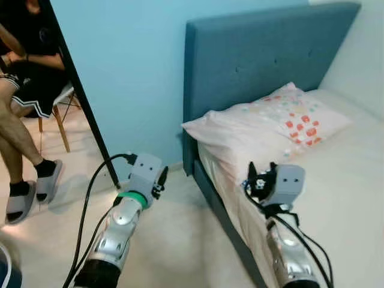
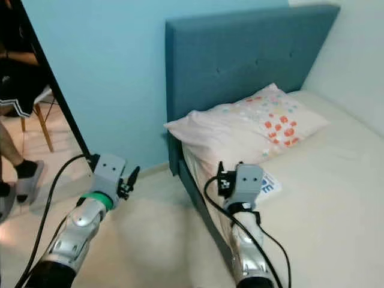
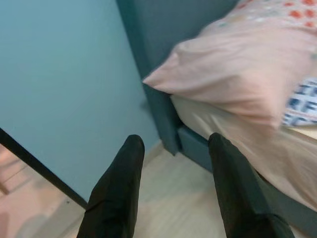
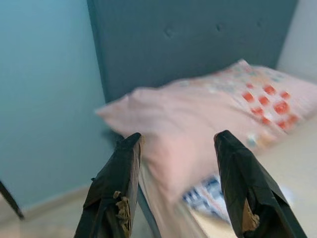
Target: Clean up the room
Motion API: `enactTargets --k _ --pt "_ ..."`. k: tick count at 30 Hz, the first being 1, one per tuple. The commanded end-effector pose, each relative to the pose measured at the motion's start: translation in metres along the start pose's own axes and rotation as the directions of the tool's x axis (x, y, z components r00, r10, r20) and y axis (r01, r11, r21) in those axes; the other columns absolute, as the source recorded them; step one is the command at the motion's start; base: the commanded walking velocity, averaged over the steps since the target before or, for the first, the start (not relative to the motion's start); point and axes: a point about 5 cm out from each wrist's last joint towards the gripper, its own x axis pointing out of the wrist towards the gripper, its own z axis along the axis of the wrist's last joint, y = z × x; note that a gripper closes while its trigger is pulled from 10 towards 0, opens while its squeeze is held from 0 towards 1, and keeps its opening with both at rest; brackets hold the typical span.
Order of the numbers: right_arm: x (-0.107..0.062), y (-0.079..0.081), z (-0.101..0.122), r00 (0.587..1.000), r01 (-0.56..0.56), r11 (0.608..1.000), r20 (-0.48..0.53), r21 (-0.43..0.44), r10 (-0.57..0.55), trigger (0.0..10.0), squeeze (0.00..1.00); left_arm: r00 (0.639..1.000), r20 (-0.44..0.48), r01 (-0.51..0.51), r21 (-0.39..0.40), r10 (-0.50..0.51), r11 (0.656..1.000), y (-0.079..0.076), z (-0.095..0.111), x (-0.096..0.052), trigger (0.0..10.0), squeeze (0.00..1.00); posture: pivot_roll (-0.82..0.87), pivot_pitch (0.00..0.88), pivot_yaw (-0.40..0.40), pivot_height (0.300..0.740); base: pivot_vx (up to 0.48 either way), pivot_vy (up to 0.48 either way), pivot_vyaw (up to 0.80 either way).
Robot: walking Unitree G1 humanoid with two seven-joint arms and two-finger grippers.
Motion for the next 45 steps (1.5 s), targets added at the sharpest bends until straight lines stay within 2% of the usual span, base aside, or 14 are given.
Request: enactTargets --k 1,9,25,31,34,35,37,41,45 --pt "-0.001 0.007 -0.005 1.0 -0.002 1.0 -0.009 0.024 0.002 10.0 0.0 1.0 -0.017 0.001 0.017 -0.001 1.0 0.006 -0.004 -0.002 10.0 0.0 0.05 0.037 0.069 0.737 -0.409 0.0 0.0" --pt "0.0 0.01 -0.007 1.0 0.0 1.0 -0.012 0.031 0.0 10.0 0.0 1.0 -0.012 0.001 0.031 -0.001 1.0 0.011 -0.002 0.0 10.0 0.0 0.05 0.036 0.075 0.737 -0.405 0.0 0.0" --pt "0.002 0.003 -0.008 1.0 0.004 1.0 -0.011 0.0 -0.004 10.0 0.0 1.0 -0.009 0.011 0.025 -0.011 1.0 0.006 -0.002 0.002 10.0 0.0 0.04 0.037 0.067 0.737 -0.359 0.0 0.0" --pt "0.002 0.002 -0.008 1.0 -0.008 1.0 -0.017 -0.009 0.007 10.0 0.0 1.0 -0.015 0.003 0.013 -0.003 1.0 0.003 -0.004 0.001 10.0 0.0 0.03 0.037 0.051 0.737 0.0 0.0 -0.16" --pt "0.002 0.001 -0.009 1.0 -0.004 1.0 -0.021 -0.004 0.004 10.0 0.0 0.999 -0.039 0.004 -0.013 -0.004 1.0 0.002 -0.007 0.001 10.0 0.0 0.03 0.037 0.051 0.737 0.0 0.0 -0.8" --pt "0.003 -0.001 -0.008 1.0 0.0 1.0 -0.021 -0.002 0.0 10.0 0.0 0.998 -0.068 0.003 -0.054 -0.007 0.999 0.001 -0.011 0.001 10.0 0.0 0.03 0.037 0.048 0.737 0.0 0.0 -0.8" --pt "0.003 -0.001 -0.008 1.0 0.001 1.0 -0.022 -0.003 -0.001 10.0 0.0 0.996 -0.087 -0.001 -0.075 -0.006 0.997 0.002 -0.013 0.001 10.0 0.0 0.03 0.037 0.048 0.737 0.0 0.0 -0.8" --pt "0.003 -0.002 -0.009 1.0 0.002 1.0 -0.023 -0.003 -0.002 10.0 0.0 0.994 -0.105 -0.006 -0.09 -0.003 0.996 0.002 -0.016 0.001 10.0 0.0 0.03 0.037 0.047 0.737 0.0 0.0 -0.8" --pt "-0.001 -0.005 -0.015 0.999 0.009 1.0 -0.051 -0.006 -0.009 10.0 0.0 0.985 -0.174 -0.034 -0.105 0.015 0.994 0.008 -0.032 -0.003 10.0 0.0 0.02 0.038 0.045 0.737 0.0 0.0 -0.8"
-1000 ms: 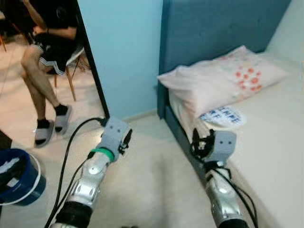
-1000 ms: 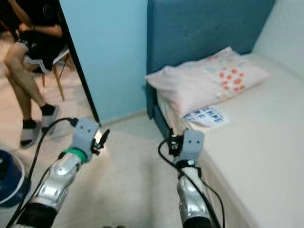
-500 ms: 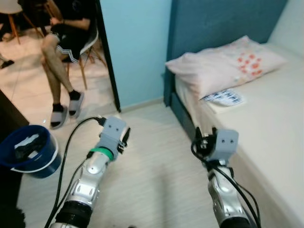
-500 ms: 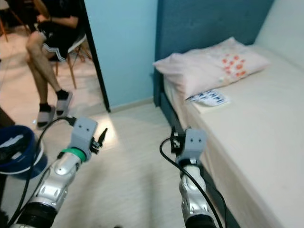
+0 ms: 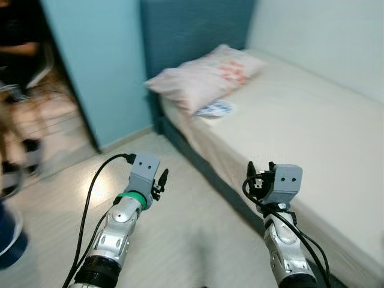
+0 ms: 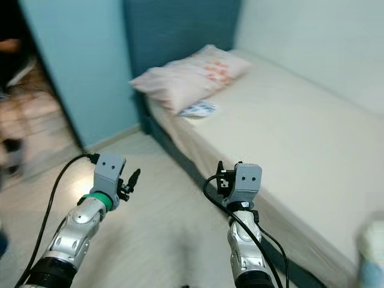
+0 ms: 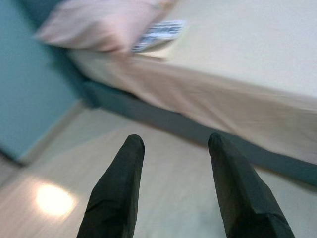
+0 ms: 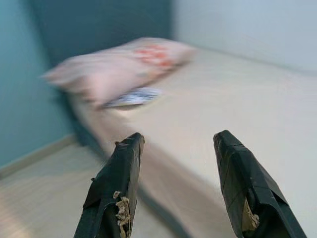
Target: Clean up the room
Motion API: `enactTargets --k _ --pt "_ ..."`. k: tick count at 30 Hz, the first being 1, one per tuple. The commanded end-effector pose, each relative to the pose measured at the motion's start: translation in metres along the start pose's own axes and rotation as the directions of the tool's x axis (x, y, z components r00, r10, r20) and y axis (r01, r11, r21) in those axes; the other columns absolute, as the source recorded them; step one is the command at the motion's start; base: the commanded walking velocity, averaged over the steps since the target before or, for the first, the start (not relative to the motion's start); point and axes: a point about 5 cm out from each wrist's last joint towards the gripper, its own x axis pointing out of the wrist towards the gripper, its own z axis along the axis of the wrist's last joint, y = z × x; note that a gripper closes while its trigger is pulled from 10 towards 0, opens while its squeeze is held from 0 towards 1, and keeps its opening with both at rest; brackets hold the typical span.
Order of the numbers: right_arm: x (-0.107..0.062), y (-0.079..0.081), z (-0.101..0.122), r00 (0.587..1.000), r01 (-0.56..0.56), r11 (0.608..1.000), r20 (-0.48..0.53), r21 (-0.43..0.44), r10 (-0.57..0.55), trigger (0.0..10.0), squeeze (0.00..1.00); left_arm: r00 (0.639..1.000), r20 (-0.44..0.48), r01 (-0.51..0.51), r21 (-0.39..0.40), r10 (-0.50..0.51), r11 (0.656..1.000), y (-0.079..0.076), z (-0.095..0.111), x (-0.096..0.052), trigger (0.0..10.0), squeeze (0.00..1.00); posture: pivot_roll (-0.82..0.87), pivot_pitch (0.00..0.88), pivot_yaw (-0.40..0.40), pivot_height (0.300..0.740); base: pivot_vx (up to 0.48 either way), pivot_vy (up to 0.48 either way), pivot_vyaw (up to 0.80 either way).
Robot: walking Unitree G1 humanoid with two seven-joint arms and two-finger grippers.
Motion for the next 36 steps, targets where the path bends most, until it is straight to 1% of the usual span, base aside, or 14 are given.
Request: enactTargets --k 1,14,30,36 --pt "-0.007 -0.0028 -0.0113 0.999 0.013 1.0 -0.049 0.008 -0.013 10.0 0.0 0.999 -0.052 -0.013 -0.002 0.012 1.0 0.0035 -0.012 -0.0021 10.0 0.0 0.02 0.038 0.045 0.737 0.0 0.0 -0.8" --pt "-0.0088 -0.004 -0.0124 0.999 0.017 1.0 -0.051 0.012 -0.016 10.0 0.0 0.999 -0.041 0.007 -0.002 -0.007 1.0 -0.0029 -0.0088 0.0003 10.0 0.0 0.02 0.048 0.047 0.737 0.0 0.0 -0.8" --pt "-0.0094 -0.003 -0.0126 0.999 0.019 1.0 -0.049 0.021 -0.018 10.0 0.0 0.999 -0.032 0.007 -0.001 -0.007 1.0 -0.0018 -0.0067 0.0018 10.0 0.0 0.02 0.052 0.053 0.737 0.0 0.0 -0.8" --pt "-0.0088 -0.0037 -0.0124 0.999 0.023 0.999 -0.048 0.025 -0.022 10.0 0.0 1.0 -0.03 -0.002 -0.011 0.001 1.0 -0.0014 -0.0061 0.0027 10.0 0.0 0.02 0.051 0.051 0.737 0.0 0.0 -0.8"
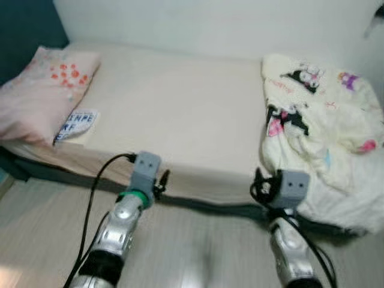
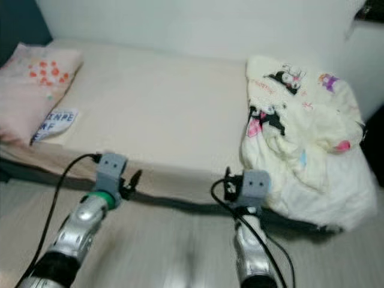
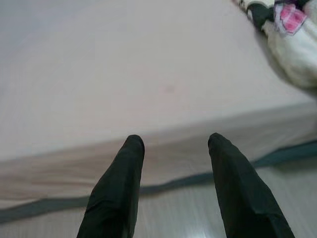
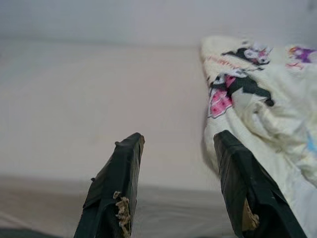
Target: Clean up the room
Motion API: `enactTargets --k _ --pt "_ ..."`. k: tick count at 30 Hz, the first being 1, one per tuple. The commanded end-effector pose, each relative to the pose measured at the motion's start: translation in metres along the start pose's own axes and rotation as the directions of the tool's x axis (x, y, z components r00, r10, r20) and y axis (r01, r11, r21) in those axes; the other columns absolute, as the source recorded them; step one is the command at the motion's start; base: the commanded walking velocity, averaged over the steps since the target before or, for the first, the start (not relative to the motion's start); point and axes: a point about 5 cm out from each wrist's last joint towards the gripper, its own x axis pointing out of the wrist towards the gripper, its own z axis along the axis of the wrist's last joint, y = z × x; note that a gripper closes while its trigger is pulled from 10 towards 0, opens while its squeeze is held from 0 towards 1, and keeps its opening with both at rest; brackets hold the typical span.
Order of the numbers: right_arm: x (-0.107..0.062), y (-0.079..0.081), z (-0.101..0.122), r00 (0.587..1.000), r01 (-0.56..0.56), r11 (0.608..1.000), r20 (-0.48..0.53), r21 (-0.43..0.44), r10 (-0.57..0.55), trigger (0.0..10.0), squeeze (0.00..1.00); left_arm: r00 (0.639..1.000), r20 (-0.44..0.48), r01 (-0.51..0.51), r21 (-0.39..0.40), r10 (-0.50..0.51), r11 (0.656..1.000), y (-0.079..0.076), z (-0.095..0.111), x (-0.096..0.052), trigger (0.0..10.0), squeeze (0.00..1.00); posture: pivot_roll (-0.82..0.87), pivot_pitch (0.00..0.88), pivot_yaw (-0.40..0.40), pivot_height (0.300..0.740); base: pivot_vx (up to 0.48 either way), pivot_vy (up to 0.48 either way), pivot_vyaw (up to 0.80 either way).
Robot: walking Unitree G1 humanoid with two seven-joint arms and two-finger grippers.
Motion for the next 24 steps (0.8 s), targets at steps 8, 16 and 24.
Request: enactTargets --k 8,16,24 --pt "-0.0062 -0.0023 -0.0072 1.0 0.011 1.0 -0.028 -0.007 -0.011 10.0 0.0 0.999 -0.043 -0.002 -0.041 0.0 0.999 -0.0016 -0.0094 -0.0015 10.0 0.0 0.02 0.049 0.047 0.737 0.0 0.236 -0.24" --pt "-0.006 -0.0019 -0.0077 1.0 0.009 1.0 -0.03 -0.008 -0.009 10.0 0.0 0.999 -0.037 -0.008 -0.033 0.007 0.999 -0.0008 -0.0085 -0.0011 10.0 0.0 0.02 0.049 0.047 0.737 0.0 0.48 0.0" --pt "-0.0067 -0.0018 -0.008 1.0 0.01 1.0 -0.029 -0.009 -0.01 10.0 0.0 1.0 -0.025 -0.002 -0.017 0.001 1.0 -0.0013 -0.0075 -0.0013 10.0 0.0 0.02 0.051 0.047 0.737 0.0 0.342 0.0"
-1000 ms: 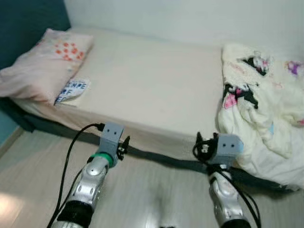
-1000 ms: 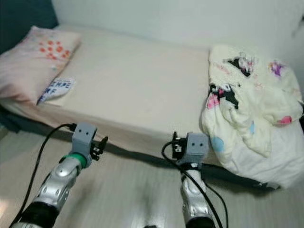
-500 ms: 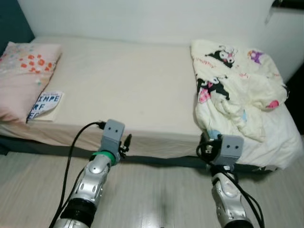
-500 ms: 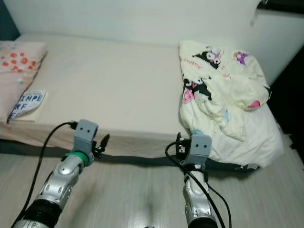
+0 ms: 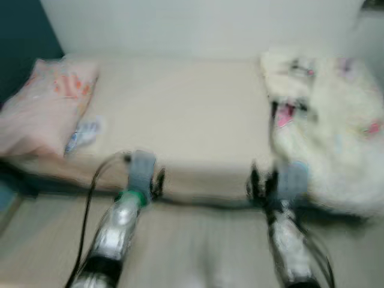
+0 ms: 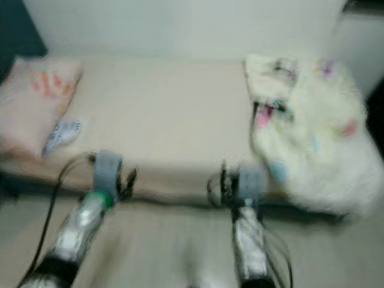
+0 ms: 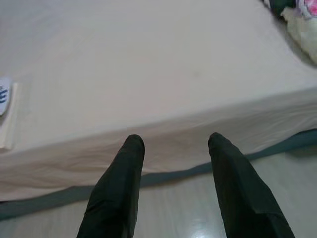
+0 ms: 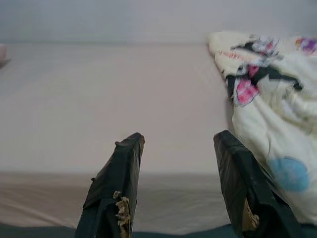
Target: Clean up the room
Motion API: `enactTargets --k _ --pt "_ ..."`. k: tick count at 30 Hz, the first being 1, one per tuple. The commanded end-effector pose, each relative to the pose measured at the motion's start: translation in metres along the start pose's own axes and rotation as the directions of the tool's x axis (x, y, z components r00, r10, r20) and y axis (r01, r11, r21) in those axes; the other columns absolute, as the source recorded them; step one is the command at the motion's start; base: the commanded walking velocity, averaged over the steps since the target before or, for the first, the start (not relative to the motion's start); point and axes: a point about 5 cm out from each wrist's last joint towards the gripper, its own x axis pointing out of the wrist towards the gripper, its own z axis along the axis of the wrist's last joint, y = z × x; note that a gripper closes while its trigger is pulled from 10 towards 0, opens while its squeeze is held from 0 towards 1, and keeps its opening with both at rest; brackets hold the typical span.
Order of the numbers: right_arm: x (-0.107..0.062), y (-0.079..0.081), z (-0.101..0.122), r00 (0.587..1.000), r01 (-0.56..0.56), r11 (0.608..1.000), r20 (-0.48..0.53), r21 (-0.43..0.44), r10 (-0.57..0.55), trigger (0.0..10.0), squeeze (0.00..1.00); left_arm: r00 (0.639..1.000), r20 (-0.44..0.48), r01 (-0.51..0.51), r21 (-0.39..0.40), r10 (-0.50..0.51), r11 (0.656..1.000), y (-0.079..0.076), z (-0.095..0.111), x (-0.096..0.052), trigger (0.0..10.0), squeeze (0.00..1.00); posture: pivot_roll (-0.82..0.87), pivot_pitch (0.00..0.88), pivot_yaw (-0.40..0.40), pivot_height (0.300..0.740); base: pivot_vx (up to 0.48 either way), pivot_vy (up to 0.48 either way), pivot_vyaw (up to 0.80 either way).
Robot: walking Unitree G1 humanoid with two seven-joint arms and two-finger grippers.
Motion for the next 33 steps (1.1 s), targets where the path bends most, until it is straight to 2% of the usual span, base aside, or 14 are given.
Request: enactTargets --k 1,6,33 --pt "-0.0044 0.0026 -0.0051 1.0 0.001 1.0 -0.018 0.008 -0.001 10.0 0.0 1.0 -0.006 0.0 0.03 0.0 1.0 0.0019 -0.0041 -0.0028 10.0 0.0 0.02 0.053 0.049 0.737 0.0 0.0 0.0" --pt "-0.0047 0.0028 -0.0053 1.0 0.002 1.0 -0.019 0.009 -0.002 10.0 0.0 1.0 0.004 0.015 0.053 -0.015 0.998 -0.0003 -0.0033 -0.0034 10.0 0.0 0.02 0.053 0.049 0.737 0.0 -0.192 0.0" --pt "-0.0057 0.0036 -0.0062 1.0 -0.001 1.0 -0.021 0.01 0.001 10.0 0.0 0.999 0.017 0.028 0.061 -0.03 0.998 -0.003 -0.003 -0.0046 10.0 0.0 0.02 0.058 0.051 0.737 0.0 -0.435 0.0"
